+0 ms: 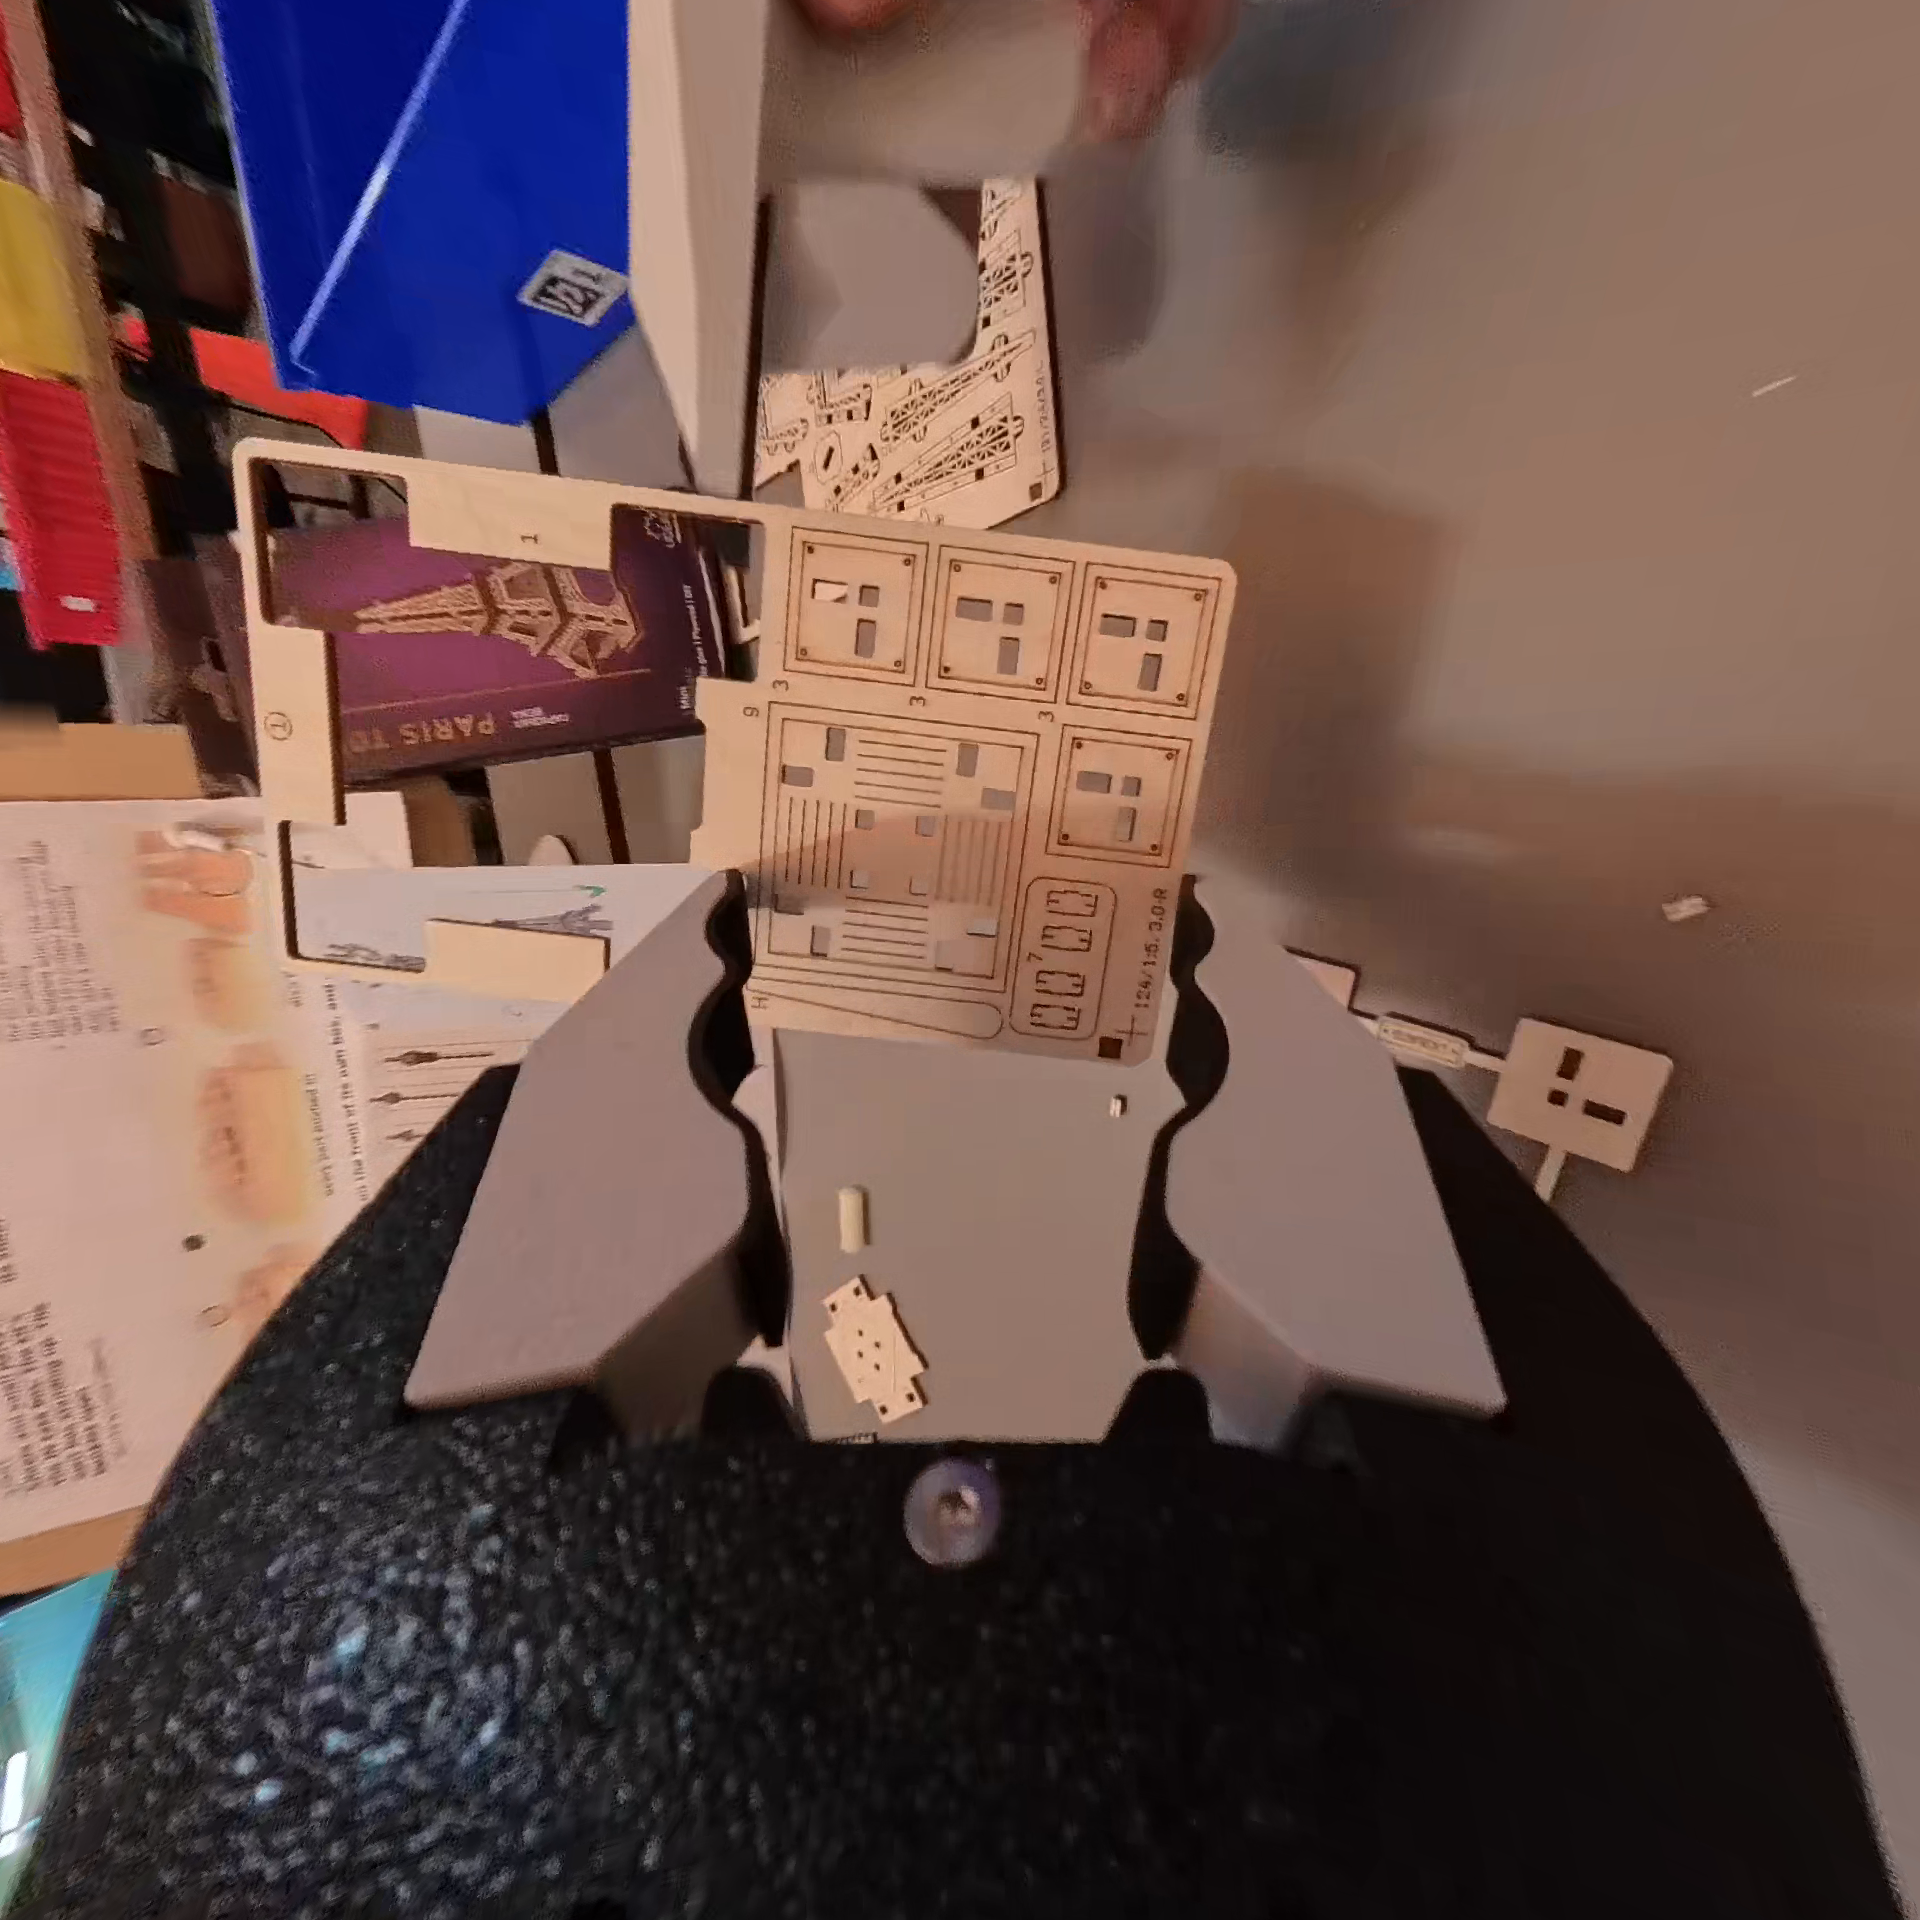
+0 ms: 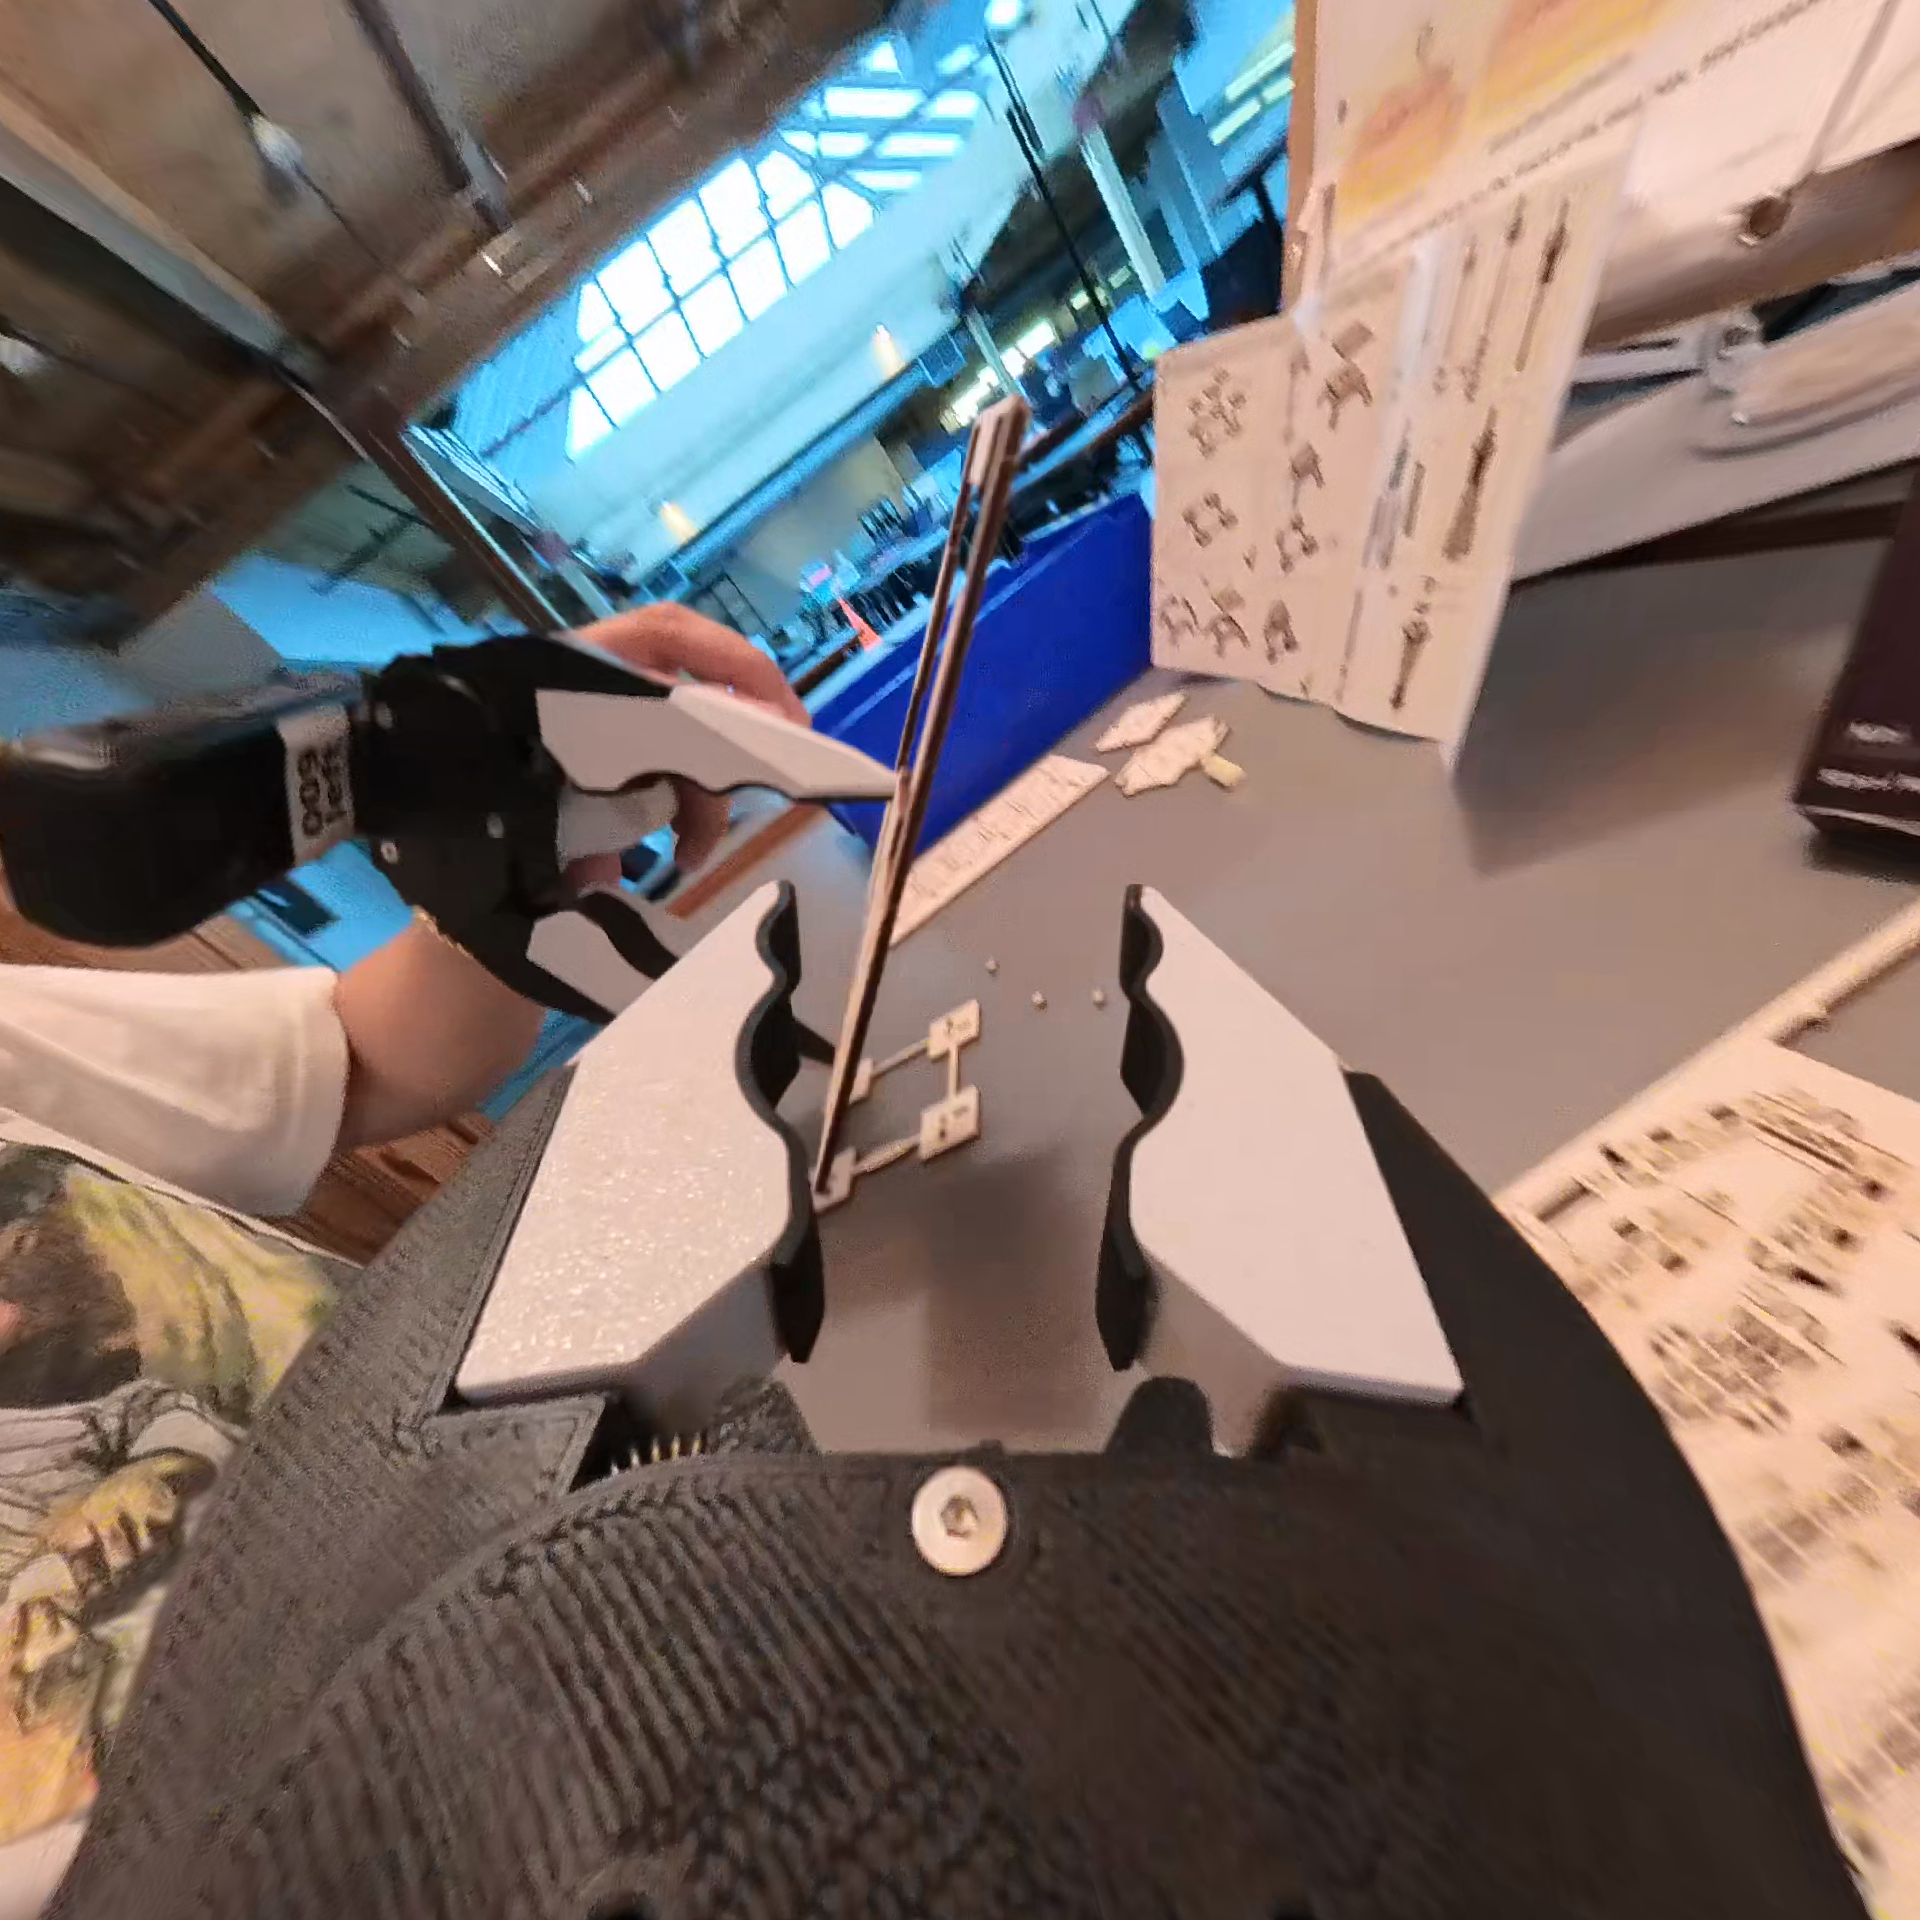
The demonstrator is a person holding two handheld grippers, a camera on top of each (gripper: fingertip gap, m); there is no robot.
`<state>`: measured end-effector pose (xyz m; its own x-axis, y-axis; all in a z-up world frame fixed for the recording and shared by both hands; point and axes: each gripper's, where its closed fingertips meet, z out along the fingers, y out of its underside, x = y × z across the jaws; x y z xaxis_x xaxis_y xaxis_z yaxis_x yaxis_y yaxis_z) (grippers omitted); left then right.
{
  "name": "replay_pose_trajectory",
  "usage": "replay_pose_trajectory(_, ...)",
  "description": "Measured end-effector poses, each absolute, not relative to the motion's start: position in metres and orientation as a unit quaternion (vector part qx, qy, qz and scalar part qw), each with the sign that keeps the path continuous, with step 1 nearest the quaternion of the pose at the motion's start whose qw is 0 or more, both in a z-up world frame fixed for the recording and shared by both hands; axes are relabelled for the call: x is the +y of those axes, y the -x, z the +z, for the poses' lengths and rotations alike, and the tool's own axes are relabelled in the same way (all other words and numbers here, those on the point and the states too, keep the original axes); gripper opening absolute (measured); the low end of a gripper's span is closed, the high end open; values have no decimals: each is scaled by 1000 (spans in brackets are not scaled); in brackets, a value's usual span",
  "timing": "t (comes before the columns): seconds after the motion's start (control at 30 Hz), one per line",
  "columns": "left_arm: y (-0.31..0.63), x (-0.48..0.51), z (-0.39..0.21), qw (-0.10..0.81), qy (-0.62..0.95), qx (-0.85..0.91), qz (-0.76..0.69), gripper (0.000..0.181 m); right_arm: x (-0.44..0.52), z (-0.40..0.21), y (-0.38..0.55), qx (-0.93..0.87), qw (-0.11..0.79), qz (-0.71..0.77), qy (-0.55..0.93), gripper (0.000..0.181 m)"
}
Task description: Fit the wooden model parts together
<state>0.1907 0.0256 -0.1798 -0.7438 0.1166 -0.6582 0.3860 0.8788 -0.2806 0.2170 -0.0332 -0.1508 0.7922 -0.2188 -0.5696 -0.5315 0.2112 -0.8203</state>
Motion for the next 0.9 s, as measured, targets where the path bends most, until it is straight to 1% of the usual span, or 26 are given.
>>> replay_pose_trajectory(0.07, -187, 31, -176, 356, -143, 901, -202, 79, -22, -142, -215, 292, 734, 117, 602, 59)
replay_pose_trajectory(0.1, -185, 36, -177, 367, -148, 898, -192, 79, -17, -137, -215, 289, 743, 124, 590, 55)
replay_pose_trajectory(0.2, -180, 46, -182, 399, -172, 886, -161, 79, 1, -141, -206, 270, 737, 154, 601, 30)
replay_pose_trajectory(0.27, -173, 50, -187, 399, -180, 886, -155, 79, 11, -139, -199, 242, 741, 166, 604, 6)
replay_pose_trajectory(0.3, -172, 52, -187, 402, -174, 885, -159, 79, 15, -136, -195, 227, 748, 167, 601, 1)
replay_pose_trajectory(0.33, -172, 54, -185, 406, -167, 882, -171, 79, 17, -136, -197, 226, 751, 155, 601, 0)
replay_pose_trajectory(0.37, -173, 57, -179, 413, -146, 877, -195, 73, 19, -135, -201, 230, 754, 137, 600, 0)
replay_pose_trajectory(0.43, -178, 69, -155, 425, -52, 863, -270, 74, 19, -127, -209, 241, 774, 107, 576, 0)
replay_pose_trajectory(0.47, -178, 77, -145, 409, 14, 854, -323, 74, 17, -123, -212, 247, 784, 94, 562, 0)
replay_pose_trajectory(0.5, -177, 84, -139, 369, 89, 841, -386, 74, 15, -114, -210, 237, 800, 98, 543, 0)
replay_pose_trajectory(0.53, -174, 89, -136, 312, 162, 820, -451, 73, 14, -106, -208, 228, 814, 103, 524, 0)
replay_pose_trajectory(0.57, -171, 92, -135, 248, 218, 794, -511, 68, 14, -101, -206, 226, 823, 106, 510, 0)
replay_pose_trajectory(0.63, -158, 92, -137, 117, 262, 752, -593, 59, 20, -93, -195, 201, 832, 149, 495, 0)
replay_pose_trajectory(0.73, -150, 92, -144, 7, 281, 714, -642, 50, 28, -85, -184, 180, 843, 190, 470, 0)
replay_pose_trajectory(0.77, -147, 90, -143, -24, 280, 702, -654, 45, 32, -86, -183, 182, 841, 199, 469, 0)
replay_pose_trajectory(0.83, -145, 88, -140, -56, 277, 680, -677, 17, 37, -90, -182, 186, 837, 200, 474, 0)
replay_pose_trajectory(0.9, -150, 88, -140, -57, 287, 669, -683, 1, 41, -91, -180, 184, 836, 209, 474, 0)
